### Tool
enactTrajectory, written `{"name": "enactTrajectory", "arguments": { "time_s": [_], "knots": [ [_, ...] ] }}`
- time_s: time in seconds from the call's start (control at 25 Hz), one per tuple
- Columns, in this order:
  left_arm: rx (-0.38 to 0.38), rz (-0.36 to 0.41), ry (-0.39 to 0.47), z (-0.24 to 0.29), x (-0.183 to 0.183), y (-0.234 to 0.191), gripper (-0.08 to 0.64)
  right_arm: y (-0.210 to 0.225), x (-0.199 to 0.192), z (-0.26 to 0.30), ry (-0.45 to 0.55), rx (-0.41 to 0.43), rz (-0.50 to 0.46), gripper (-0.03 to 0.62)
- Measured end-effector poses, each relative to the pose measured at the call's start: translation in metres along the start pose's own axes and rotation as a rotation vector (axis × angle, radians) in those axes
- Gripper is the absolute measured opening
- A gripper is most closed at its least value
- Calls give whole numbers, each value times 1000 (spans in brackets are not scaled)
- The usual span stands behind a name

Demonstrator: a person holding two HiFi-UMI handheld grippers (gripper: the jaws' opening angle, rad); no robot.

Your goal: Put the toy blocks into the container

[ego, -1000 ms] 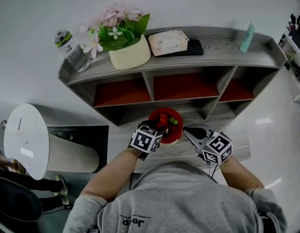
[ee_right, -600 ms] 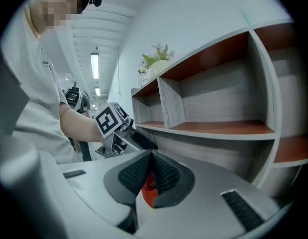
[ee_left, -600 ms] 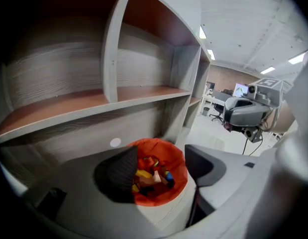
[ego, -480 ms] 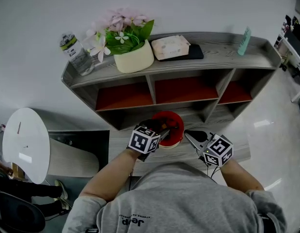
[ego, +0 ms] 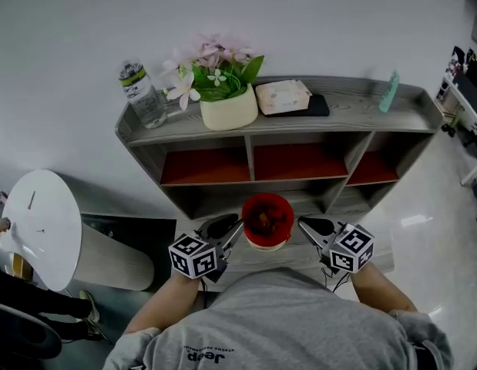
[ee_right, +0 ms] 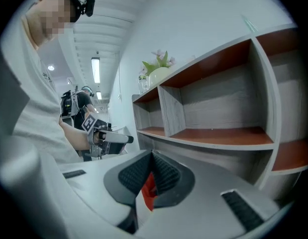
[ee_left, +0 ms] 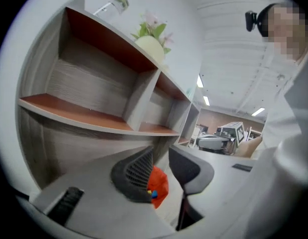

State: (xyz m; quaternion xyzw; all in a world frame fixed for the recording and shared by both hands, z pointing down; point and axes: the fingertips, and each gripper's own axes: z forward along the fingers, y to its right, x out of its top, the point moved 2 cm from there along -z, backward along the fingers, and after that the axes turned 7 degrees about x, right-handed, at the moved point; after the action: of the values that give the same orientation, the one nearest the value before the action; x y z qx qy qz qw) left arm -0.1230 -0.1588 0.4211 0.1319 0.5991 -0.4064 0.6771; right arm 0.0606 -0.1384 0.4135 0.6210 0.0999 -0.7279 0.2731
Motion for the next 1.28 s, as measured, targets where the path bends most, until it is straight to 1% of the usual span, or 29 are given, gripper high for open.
{"name": "enactTrajectory", "arguments": {
  "time_s": [0.08, 0.16, 0.28, 0.36, 0.48, 0.64, 0.76, 1.04, 1.28],
  "knots": [
    [7, -32, 53, -16, 1, -6, 65, 3, 5, -5, 25, 4, 26, 21],
    [20, -43, 107, -28, 4, -10, 9, 6, 9, -11, 45, 0, 40, 21],
    [17, -40, 176, -40, 9, -12, 9, 11, 12, -16, 60, -17, 53, 21],
    [30, -29, 192, -42, 12, -14, 11, 16, 12, -17, 71, -32, 61, 20],
    [45, -26, 195, -41, 14, -16, 12, 18, 15, -14, 81, -31, 69, 20],
    [44, -19, 177, -40, 13, -16, 14, 15, 14, -7, 80, -13, 71, 20],
    [33, -13, 166, -39, 11, -14, 14, 13, 12, -3, 56, -15, 48, 20],
    [-11, 11, 174, -39, 15, -4, 12, 11, 14, -3, 57, -7, 20, 17],
    [-15, 16, 167, -39, 15, -2, 12, 14, 11, -3, 45, -20, 20, 15]
  ]
}}
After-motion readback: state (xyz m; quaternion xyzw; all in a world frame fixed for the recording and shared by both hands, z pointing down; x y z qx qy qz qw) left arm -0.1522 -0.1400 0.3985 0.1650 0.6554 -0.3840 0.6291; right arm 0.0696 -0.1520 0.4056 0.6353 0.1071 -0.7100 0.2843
